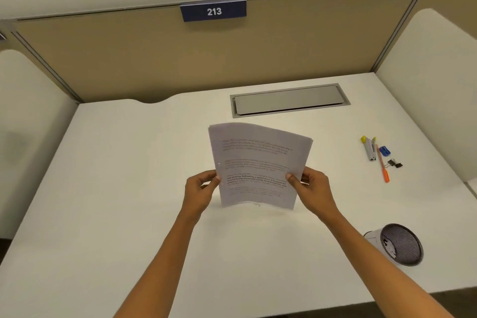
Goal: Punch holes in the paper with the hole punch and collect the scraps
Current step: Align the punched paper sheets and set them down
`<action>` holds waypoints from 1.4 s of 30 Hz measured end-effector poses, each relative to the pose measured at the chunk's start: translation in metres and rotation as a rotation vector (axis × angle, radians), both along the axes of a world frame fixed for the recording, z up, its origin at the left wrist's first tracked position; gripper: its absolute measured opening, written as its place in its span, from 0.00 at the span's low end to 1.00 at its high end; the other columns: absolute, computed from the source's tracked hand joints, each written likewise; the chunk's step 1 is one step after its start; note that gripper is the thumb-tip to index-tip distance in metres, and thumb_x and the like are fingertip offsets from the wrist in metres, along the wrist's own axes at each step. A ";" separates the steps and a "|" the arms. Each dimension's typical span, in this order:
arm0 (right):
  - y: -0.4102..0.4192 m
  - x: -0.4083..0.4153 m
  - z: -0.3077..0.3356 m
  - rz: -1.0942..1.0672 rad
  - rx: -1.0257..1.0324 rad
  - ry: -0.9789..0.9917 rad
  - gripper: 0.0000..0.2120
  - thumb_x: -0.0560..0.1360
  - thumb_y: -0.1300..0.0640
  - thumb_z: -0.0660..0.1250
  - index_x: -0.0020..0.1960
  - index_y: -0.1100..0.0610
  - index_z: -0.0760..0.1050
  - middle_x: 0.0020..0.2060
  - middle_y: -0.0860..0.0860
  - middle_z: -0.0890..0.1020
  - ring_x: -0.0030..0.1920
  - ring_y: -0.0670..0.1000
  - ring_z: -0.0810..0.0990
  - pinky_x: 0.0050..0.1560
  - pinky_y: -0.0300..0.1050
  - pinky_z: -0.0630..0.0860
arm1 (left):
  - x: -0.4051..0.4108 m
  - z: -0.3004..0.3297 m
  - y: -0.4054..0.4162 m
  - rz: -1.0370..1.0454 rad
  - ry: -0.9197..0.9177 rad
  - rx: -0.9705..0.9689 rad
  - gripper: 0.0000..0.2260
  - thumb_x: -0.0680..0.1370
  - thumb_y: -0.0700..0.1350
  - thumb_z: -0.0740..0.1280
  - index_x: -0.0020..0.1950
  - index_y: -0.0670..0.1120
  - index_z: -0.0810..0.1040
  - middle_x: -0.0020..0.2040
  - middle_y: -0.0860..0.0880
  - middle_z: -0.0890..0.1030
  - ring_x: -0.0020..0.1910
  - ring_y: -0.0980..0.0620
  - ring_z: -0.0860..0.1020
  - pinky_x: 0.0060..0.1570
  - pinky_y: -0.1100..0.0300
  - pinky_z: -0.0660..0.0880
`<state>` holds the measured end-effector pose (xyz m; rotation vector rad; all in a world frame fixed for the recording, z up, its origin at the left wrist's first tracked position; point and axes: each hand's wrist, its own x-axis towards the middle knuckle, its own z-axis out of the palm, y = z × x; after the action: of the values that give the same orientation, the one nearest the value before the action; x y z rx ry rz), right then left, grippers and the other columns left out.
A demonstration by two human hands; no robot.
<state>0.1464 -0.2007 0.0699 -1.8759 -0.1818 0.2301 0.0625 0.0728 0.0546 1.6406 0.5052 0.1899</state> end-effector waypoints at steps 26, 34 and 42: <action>0.009 -0.007 0.018 0.060 0.048 -0.082 0.14 0.81 0.57 0.64 0.55 0.37 0.79 0.51 0.38 0.84 0.55 0.48 0.82 0.61 0.53 0.76 | -0.024 0.011 0.000 0.147 -0.107 0.135 0.13 0.76 0.40 0.73 0.45 0.61 0.85 0.50 0.62 0.86 0.57 0.60 0.80 0.55 0.62 0.70; 0.011 -0.003 0.009 0.043 0.066 -0.101 0.14 0.80 0.55 0.65 0.53 0.35 0.78 0.52 0.44 0.84 0.54 0.46 0.81 0.56 0.42 0.75 | -0.021 0.003 -0.004 0.238 -0.093 0.112 0.12 0.75 0.39 0.73 0.44 0.57 0.85 0.47 0.62 0.86 0.52 0.64 0.81 0.53 0.63 0.70; 0.005 0.009 0.002 0.047 0.037 -0.147 0.11 0.80 0.55 0.65 0.51 0.38 0.80 0.50 0.45 0.84 0.52 0.42 0.80 0.49 0.26 0.71 | -0.010 0.006 -0.010 0.265 -0.061 0.119 0.11 0.76 0.39 0.73 0.45 0.56 0.85 0.46 0.62 0.86 0.52 0.66 0.80 0.53 0.68 0.68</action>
<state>0.1553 -0.1954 0.0715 -1.8540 -0.3287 0.1198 0.0521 0.0631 0.0609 1.6746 0.6742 0.4727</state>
